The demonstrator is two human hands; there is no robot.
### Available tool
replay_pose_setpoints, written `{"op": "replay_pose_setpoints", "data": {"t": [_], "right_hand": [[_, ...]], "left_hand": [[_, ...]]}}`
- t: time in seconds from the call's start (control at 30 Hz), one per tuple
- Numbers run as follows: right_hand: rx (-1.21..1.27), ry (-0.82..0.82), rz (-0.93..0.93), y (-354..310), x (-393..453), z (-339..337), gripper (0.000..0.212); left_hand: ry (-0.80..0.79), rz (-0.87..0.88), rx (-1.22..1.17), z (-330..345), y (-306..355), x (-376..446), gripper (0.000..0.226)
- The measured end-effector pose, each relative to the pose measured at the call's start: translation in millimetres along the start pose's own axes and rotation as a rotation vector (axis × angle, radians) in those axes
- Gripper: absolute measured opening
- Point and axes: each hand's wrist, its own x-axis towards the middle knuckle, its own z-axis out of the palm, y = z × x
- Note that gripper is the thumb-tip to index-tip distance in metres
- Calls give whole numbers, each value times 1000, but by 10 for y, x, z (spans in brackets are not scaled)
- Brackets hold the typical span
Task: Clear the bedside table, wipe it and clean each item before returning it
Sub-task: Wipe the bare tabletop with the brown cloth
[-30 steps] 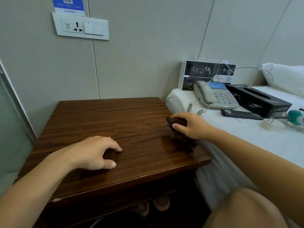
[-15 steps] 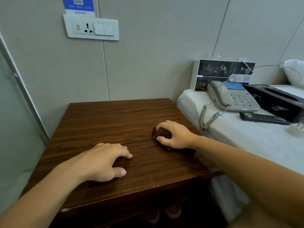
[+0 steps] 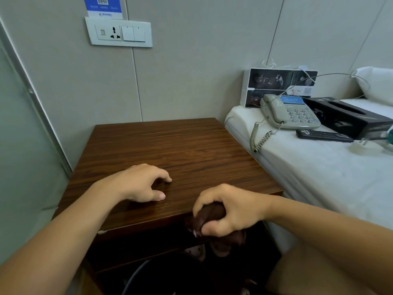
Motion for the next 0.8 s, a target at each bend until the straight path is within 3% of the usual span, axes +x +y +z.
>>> {"op": "replay_pose_setpoints", "data": {"t": [0.17, 0.27, 0.47, 0.67, 0.8], "right_hand": [[131, 514, -18, 109, 119, -405, 24], [114, 652, 55, 360, 216, -597, 30], [-323, 422, 316, 866, 104, -470, 40], [-363, 358, 326, 938, -2, -377, 38], [-400, 303, 348, 922, -56, -406, 43]], "left_hand": [[-3, -33, -38, 30, -3, -39, 54], [-4, -17, -44, 33, 3, -56, 56], [-3, 9, -22, 86, -64, 2, 58], [-50, -2, -17, -23, -78, 64, 58], [-26, 30, -8, -221, 102, 236, 44]]}}
